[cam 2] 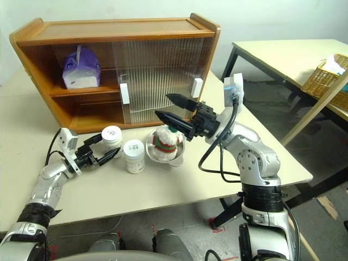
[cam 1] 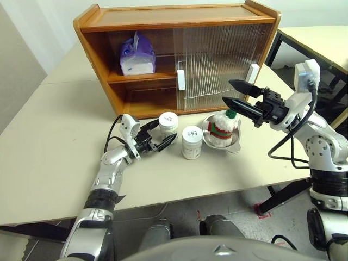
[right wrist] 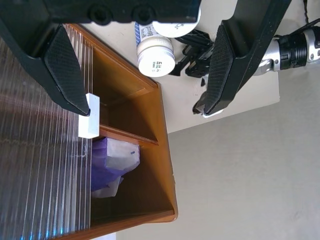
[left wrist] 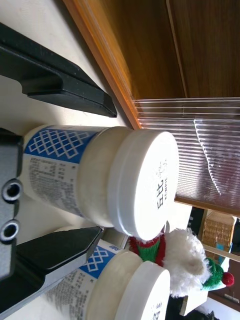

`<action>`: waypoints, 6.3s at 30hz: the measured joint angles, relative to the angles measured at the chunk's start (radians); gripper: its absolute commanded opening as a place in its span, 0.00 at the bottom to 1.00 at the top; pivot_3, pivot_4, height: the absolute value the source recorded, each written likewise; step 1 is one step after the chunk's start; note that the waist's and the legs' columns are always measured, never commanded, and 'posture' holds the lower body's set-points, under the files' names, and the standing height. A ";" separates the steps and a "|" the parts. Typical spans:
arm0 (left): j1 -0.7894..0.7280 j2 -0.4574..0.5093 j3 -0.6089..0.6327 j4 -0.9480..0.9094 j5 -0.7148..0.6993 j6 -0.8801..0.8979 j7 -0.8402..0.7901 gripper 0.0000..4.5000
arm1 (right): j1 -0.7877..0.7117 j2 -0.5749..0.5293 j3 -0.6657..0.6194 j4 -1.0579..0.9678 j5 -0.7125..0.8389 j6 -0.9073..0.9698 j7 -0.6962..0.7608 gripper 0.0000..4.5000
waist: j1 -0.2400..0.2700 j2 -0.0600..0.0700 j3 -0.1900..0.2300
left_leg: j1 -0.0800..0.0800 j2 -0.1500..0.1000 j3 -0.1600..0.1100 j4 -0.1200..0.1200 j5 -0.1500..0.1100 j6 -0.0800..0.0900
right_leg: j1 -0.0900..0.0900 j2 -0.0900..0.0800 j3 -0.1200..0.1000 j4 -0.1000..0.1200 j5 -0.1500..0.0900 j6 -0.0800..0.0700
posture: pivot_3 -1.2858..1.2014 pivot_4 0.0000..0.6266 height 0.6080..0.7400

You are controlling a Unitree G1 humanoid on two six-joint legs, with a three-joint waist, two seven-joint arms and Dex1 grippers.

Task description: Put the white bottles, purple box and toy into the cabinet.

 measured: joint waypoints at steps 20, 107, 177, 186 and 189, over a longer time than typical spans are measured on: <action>-0.039 0.002 -0.013 0.088 0.047 -0.001 0.031 1.00 | 0.021 -0.001 -0.004 -0.020 0.009 0.000 -0.017 1.00 | -0.006 0.000 0.000 | 0.000 0.000 0.000 0.000 0.000 0.000 | 0.000 0.000 0.000 0.000 0.000 0.001 | 0.45 0.00 1.00; -0.595 -0.097 0.102 0.747 0.256 -0.032 0.808 0.99 | 0.040 -0.009 -0.032 -0.056 0.013 -0.004 -0.049 1.00 | -0.061 -0.002 0.002 | 0.000 -0.028 0.004 0.004 0.008 0.014 | 0.007 -0.003 0.002 -0.003 0.003 0.024 | 0.43 0.00 1.00; -0.591 -0.113 0.175 0.762 0.223 0.003 0.861 0.01 | 0.068 -0.039 -0.042 -0.098 0.031 0.014 -0.070 1.00 | -0.101 -0.003 0.002 | -0.001 -0.035 0.002 0.004 0.009 0.016 | 0.008 -0.010 0.002 -0.004 0.000 0.029 | 0.41 0.00 1.00; -0.608 -0.121 0.176 0.775 0.227 0.015 0.837 0.01 | 0.071 -0.043 -0.045 -0.101 0.034 0.014 -0.079 1.00 | -0.129 -0.004 0.002 | -0.002 -0.036 0.002 0.004 0.008 0.016 | 0.008 -0.010 0.002 -0.005 0.000 0.029 | 0.41 0.00 1.00; -0.611 -0.120 0.179 0.777 0.227 0.015 0.838 0.01 | 0.071 -0.044 -0.045 -0.101 0.034 0.014 -0.081 1.00 | -0.136 -0.004 0.002 | -0.002 -0.036 0.002 0.004 0.008 0.016 | 0.008 -0.010 0.002 -0.005 0.000 0.030 | 0.41 0.00 1.00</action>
